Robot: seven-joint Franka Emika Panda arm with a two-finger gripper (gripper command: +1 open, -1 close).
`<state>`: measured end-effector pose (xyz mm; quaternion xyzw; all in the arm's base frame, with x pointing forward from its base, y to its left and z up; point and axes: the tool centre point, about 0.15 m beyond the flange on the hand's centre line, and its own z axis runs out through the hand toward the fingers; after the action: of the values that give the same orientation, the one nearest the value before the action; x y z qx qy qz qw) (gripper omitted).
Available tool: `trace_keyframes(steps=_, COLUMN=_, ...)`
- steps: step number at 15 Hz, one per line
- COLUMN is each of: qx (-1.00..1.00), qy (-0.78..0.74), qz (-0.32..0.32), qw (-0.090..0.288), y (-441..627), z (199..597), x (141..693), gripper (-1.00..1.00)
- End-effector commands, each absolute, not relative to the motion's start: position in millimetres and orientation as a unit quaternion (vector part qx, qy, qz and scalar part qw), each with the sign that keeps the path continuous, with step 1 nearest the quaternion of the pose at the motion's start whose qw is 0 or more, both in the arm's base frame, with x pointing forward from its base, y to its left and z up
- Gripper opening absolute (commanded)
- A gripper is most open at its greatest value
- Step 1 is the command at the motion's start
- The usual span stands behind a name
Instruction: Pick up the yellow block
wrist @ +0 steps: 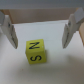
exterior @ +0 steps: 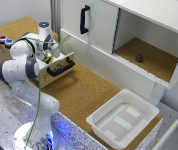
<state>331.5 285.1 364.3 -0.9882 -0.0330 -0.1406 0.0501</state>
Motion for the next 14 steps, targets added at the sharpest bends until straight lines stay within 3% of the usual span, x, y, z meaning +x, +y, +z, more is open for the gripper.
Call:
trace_keyframes(steps=1, qx=-0.983, qy=-0.109, qz=-0.137, qw=0.063, y=259.8, z=383.4, x=318.8, gripper=1.0)
trace_keyframes(steps=3, qx=-0.977, qy=-0.167, qz=-0.111, qw=0.074, y=258.3, z=388.9, x=321.8, gripper=1.0)
trace_keyframes(steps=6, qx=-0.958, qy=-0.273, qz=-0.08, qw=0.04, y=260.3, z=400.1, x=325.5, gripper=1.0)
trace_keyframes(steps=10, qx=-0.913, qy=-0.405, qz=-0.037, qw=0.035, y=265.7, z=402.6, x=340.7, gripper=1.0)
trace_keyframes(steps=14, qx=-0.832, qy=-0.553, qz=-0.04, qw=0.002, y=289.4, z=417.1, x=338.2, gripper=1.0)
